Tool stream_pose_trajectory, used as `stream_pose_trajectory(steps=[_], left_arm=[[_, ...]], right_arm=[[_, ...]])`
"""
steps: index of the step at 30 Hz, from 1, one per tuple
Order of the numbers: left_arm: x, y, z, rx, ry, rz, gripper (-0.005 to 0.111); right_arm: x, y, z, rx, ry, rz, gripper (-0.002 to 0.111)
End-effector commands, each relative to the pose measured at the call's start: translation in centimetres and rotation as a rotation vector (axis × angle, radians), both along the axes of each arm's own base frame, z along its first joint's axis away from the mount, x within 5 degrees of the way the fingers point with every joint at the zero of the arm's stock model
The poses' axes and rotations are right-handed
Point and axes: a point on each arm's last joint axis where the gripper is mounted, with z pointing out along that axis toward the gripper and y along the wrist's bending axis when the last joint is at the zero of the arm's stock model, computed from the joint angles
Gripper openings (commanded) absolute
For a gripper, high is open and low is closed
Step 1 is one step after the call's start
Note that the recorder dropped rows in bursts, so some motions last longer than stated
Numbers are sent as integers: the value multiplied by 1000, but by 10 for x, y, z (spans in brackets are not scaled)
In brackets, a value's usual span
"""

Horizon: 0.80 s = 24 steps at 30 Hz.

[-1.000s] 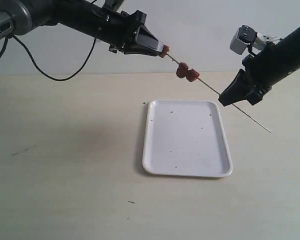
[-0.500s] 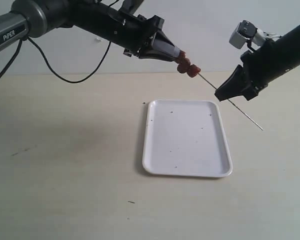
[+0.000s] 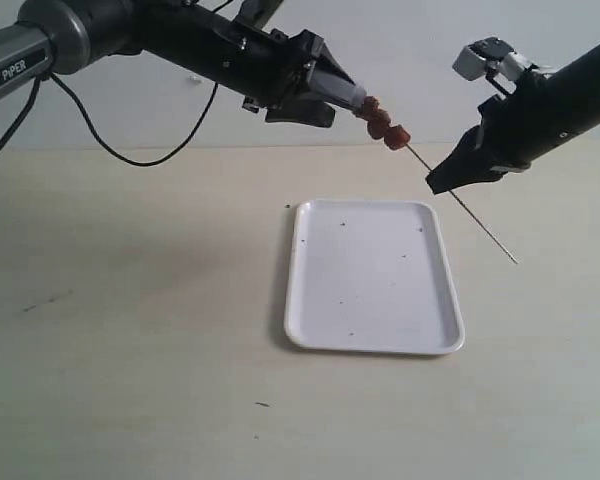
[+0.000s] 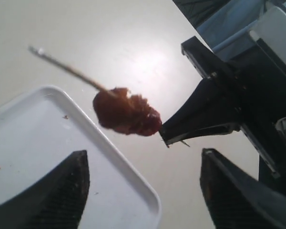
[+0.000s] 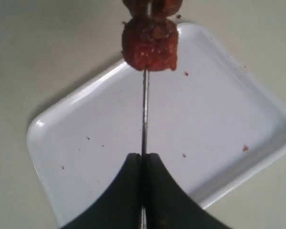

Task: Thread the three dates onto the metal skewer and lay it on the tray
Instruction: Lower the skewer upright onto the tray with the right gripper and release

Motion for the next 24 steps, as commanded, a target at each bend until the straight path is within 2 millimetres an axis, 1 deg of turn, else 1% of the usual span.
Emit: stream_pose_trajectory(steps=[1, 3, 4, 6, 8, 12, 15, 18, 20, 24], left_arm=[[13, 29, 13, -18, -28, 66, 62], [17, 45, 18, -22, -26, 92, 53], [20, 52, 20, -31, -20, 111, 45], [25, 65, 23, -45, -8, 144, 24], [29, 78, 26, -32, -17, 171, 0], [30, 94, 28, 96, -47, 212, 0], [27, 97, 35, 129, -63, 221, 0], [22, 97, 43, 126, -77, 217, 0], [20, 98, 51, 127, -99, 215, 0], [12, 101, 65, 153, -133, 217, 0]], right_arm=[[-3, 1, -2, 60, 136, -167, 0], [-5, 2, -7, 100, 185, -230, 0], [-6, 2, -9, 124, 219, -269, 0], [-10, 7, -15, 181, 293, -335, 0], [-16, 19, -25, 211, 374, -377, 0], [-28, 51, -48, 175, 441, -428, 0], [-30, 76, -60, 138, 413, -526, 0], [-28, 96, -64, 133, 367, -645, 0], [-26, 104, -65, 148, 342, -732, 0], [-22, 110, -71, 171, 321, -844, 0]])
